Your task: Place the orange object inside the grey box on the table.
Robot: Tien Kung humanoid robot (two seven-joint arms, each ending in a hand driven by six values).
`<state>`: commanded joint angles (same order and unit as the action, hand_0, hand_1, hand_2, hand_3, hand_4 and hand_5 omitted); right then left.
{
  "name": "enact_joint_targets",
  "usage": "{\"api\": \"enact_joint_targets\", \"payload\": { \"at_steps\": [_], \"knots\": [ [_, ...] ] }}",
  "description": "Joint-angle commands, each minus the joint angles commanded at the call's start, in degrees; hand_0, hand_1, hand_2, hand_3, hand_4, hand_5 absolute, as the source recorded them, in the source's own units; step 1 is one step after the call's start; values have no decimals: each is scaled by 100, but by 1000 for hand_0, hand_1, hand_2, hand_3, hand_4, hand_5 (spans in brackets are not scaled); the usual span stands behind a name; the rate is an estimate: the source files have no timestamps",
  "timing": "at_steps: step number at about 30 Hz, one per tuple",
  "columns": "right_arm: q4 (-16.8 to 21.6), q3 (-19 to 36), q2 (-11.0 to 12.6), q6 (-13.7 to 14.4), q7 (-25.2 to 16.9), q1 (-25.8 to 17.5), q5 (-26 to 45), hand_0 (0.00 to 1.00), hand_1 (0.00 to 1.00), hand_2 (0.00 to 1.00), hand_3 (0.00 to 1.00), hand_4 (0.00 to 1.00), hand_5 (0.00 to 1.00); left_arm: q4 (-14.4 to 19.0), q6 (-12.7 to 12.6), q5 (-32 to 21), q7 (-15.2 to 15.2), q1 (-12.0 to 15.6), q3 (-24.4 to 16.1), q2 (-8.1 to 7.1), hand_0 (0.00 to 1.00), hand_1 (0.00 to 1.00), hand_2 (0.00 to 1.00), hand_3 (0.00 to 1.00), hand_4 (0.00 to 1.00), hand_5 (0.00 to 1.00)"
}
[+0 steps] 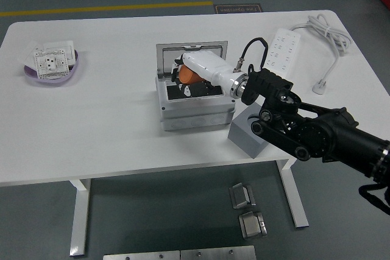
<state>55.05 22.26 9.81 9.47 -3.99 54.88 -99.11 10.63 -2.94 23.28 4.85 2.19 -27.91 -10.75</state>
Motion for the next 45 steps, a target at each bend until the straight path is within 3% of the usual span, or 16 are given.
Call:
{"api": "enact_joint_targets", "payload": {
  "at_steps": [5,14,24,25,31,32,36,37,42,43,45],
  "knots": [
    [-422,-355,-156,-20,-90,264,41,244,197,278,236,2,2,2,0,17,3,-36,-3,-19,659,631,527,567,537,182],
    [-1132,-861,-344,177,-454,345,607,251,195,278,238,2,2,14,12,-44,-24,-116,110,-24,659,631,528,568,534,179],
    [-1388,-733,-378,-42,-712,335,582,258,196,280,245,2,2,13,16,-7,-21,-140,100,-31,659,631,527,568,532,180],
    [-1397,-729,-381,-51,-721,332,568,359,234,371,378,2,2,13,16,-19,-26,-143,114,-31,659,630,527,568,531,179],
    [-1416,-751,-394,27,-784,322,520,359,234,371,378,2,2,17,18,-49,-40,-172,162,-25,659,630,527,568,531,179],
    [-1417,-757,-394,42,-792,322,517,648,591,666,827,483,95,18,19,-52,-42,-175,170,-25,659,629,526,567,527,178],
    [-1429,-781,-393,92,-820,311,523,648,591,666,827,483,95,20,21,-46,-43,-186,179,-22,659,629,526,567,527,178],
    [-1432,-786,-390,99,-824,307,530,798,747,811,998,695,103,20,22,-40,-41,-188,177,-21,659,630,525,567,526,179],
    [-1445,-797,-378,120,-838,290,555,798,747,811,998,695,103,21,24,-30,-40,-187,184,-14,659,630,525,567,526,179],
    [-1447,-799,-374,124,-840,286,560,837,763,821,998,754,145,21,25,-30,-40,-187,185,-12,659,629,525,567,524,179],
    [-1448,-802,-363,133,-845,277,574,837,763,821,998,754,145,20,25,-26,-40,-186,186,-8,659,629,525,567,524,179]
  ]
}}
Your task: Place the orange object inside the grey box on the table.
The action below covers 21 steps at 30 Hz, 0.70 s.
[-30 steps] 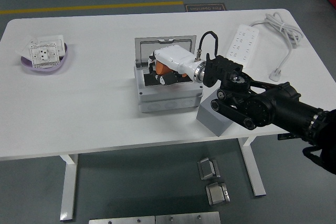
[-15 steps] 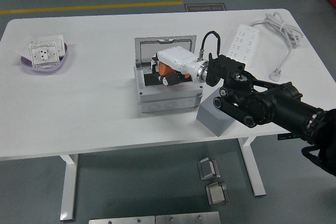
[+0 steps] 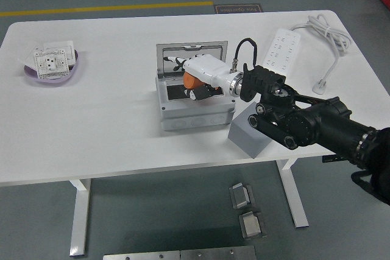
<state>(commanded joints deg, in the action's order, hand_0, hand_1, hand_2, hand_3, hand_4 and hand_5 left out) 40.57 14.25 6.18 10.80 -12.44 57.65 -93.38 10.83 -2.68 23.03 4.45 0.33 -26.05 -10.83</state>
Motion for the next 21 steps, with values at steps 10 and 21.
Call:
{"api": "enact_joint_targets", "payload": {
  "at_steps": [10,21],
  "knots": [
    [224,121,161,26,-16,-101,82,844,754,800,998,785,191,3,1,-62,-29,-7,89,20,659,626,522,565,515,171],
    [1772,1042,1035,-437,394,-337,361,842,746,785,998,786,197,2,6,55,5,76,-24,105,659,626,522,565,512,167]
  ]
}}
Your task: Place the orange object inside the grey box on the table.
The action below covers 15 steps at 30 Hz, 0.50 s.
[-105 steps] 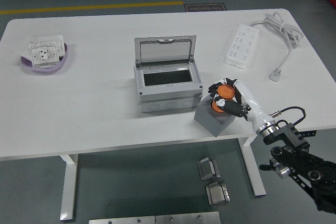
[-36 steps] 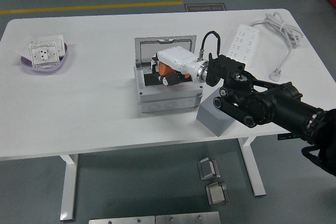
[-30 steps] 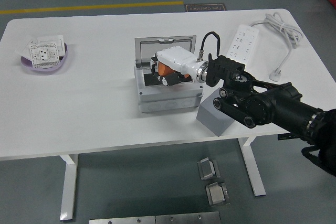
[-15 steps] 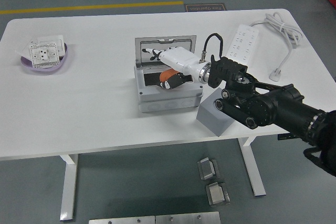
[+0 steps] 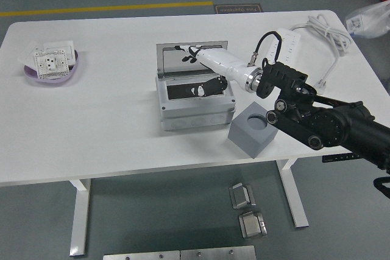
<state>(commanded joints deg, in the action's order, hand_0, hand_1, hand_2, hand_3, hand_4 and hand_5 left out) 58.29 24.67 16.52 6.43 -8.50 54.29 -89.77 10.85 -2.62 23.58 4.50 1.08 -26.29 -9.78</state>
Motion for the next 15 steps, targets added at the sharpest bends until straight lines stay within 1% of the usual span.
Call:
{"api": "enact_joint_targets", "payload": {
  "at_steps": [3,5,8,12,13,15],
  "knots": [
    [323,164,77,-92,40,147,100,830,732,782,998,789,210,3,2,94,29,-7,-78,-2,659,625,521,564,507,163],
    [293,177,59,-141,34,315,206,830,732,782,998,789,210,7,1,114,35,-24,-92,-15,659,625,521,564,507,163],
    [-33,38,-71,-207,-16,607,449,819,719,775,998,787,220,13,0,114,36,-61,-87,-39,659,621,521,564,500,156],
    [-635,-307,-317,-271,-136,996,889,819,719,775,998,787,220,21,3,134,48,-113,-103,-71,659,621,521,564,500,156],
    [-801,-399,-373,-283,-165,1074,1006,803,705,772,992,788,228,22,4,146,53,-125,-113,-79,659,619,521,564,496,153],
    [-1104,-603,-480,-304,-225,1209,1231,803,705,772,992,788,228,24,6,171,63,-157,-133,-98,659,619,521,564,496,153]
  ]
}}
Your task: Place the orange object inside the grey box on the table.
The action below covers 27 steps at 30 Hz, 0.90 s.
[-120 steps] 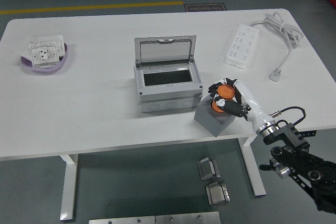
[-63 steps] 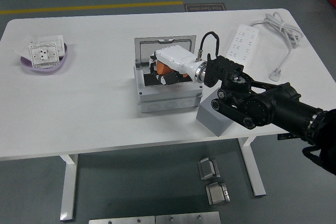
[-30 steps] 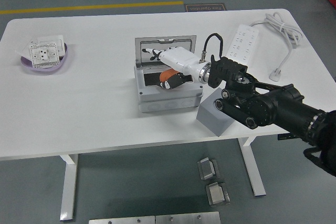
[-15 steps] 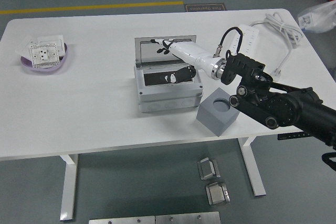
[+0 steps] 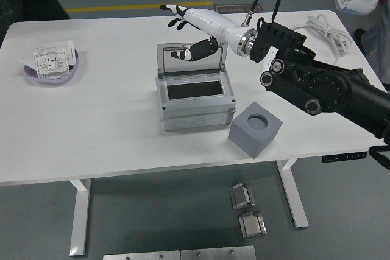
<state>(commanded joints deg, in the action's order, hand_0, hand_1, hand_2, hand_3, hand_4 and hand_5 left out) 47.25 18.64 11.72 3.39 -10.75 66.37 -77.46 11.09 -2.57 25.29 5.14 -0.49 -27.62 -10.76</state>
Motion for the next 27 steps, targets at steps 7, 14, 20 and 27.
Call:
{"api": "enact_joint_targets", "payload": {
  "at_steps": [7,14,20,27],
  "knots": [
    [-1070,-717,-238,-35,-137,245,811,813,723,779,982,790,241,9,11,-51,-25,-139,87,-55,659,616,521,564,486,143],
    [-1584,-1027,-290,24,-220,90,1092,813,727,774,972,792,254,11,40,-69,-46,-184,138,-38,659,615,521,563,484,143],
    [-1183,-955,-179,131,-201,-93,793,816,721,764,964,790,270,4,30,-114,-75,-163,187,-14,659,616,520,562,483,143],
    [-352,-653,182,260,-112,-333,139,815,721,762,960,788,266,-5,17,-130,-80,-93,178,19,659,615,520,562,481,141]
  ]
}}
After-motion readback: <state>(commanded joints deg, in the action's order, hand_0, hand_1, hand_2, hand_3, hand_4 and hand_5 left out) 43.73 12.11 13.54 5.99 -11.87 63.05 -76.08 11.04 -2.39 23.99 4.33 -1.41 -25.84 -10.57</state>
